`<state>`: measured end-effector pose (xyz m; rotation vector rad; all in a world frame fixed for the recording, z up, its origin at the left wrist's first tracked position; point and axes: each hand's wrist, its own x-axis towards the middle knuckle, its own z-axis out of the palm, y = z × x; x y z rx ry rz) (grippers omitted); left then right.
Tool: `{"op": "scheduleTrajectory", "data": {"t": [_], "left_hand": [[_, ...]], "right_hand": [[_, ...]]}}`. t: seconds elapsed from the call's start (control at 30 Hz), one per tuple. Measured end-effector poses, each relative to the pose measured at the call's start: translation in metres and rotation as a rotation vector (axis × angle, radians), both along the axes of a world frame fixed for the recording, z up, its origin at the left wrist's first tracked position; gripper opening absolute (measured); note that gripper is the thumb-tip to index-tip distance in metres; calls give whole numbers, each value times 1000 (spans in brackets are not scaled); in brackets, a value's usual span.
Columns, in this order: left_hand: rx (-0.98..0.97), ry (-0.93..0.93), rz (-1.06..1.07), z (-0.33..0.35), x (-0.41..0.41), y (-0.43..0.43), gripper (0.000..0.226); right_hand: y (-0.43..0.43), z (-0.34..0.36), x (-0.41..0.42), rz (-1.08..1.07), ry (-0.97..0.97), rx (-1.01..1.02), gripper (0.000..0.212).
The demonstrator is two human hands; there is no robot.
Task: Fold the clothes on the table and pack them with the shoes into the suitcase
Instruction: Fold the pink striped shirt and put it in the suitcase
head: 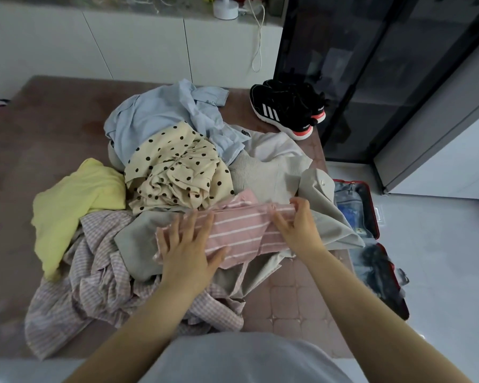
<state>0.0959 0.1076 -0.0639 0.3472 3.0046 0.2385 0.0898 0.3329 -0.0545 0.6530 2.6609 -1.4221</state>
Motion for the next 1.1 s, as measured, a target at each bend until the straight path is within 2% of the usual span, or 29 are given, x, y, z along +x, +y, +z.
{"op": "scheduleTrajectory", "data": {"t": [0.07, 0.13, 0.2, 0.27, 0.37, 0.43, 0.53, 0.6, 0.67, 0.77, 0.83, 0.9, 1.03, 1.1], "left_hand": [[-39, -49, -8, -12, -9, -8, 91], [-54, -58, -40, -14, -16, -14, 94], [-40, -73, -46, -12, -21, -18, 82], [11, -75, -33, -9, -24, -20, 65], [151, -32, -10, -5, -24, -21, 56], [236, -43, 27, -5, -23, -23, 55], [274, -109, 55, -6, -18, -29, 57], [252, -119, 6, -8, -13, -32, 60], [249, -104, -24, -8, -11, -34, 63], [251, -115, -29, -5, -14, -29, 57], [256, -94, -47, 2, -14, -22, 59], [326, -65, -48, 12, -8, -8, 63], [556, 75, -26, 26, 39, 29, 63], [625, 67, -11, 26, 70, 52, 67]], "right_hand": [[4, -6, 11, -29, -50, -77, 64], [4, -10, 15, -3, -127, -112, 52], [2, -9, 13, 19, -123, -76, 36], [1, -1, 9, 24, -74, -60, 29], [1, 8, 7, -2, -48, -109, 37], [5, 10, 11, -66, -124, -247, 44], [7, 10, 29, -108, -295, -569, 76], [1, 6, 39, -65, -333, -684, 93], [-10, 3, 46, -50, -314, -734, 81], [-15, 8, 56, -156, -234, -816, 32], [-7, 11, 63, -175, -209, -836, 19], [9, 14, 74, -195, -184, -820, 19], [59, 16, 111, -277, -162, -821, 33], [92, 15, 136, -298, -185, -855, 39]]}}
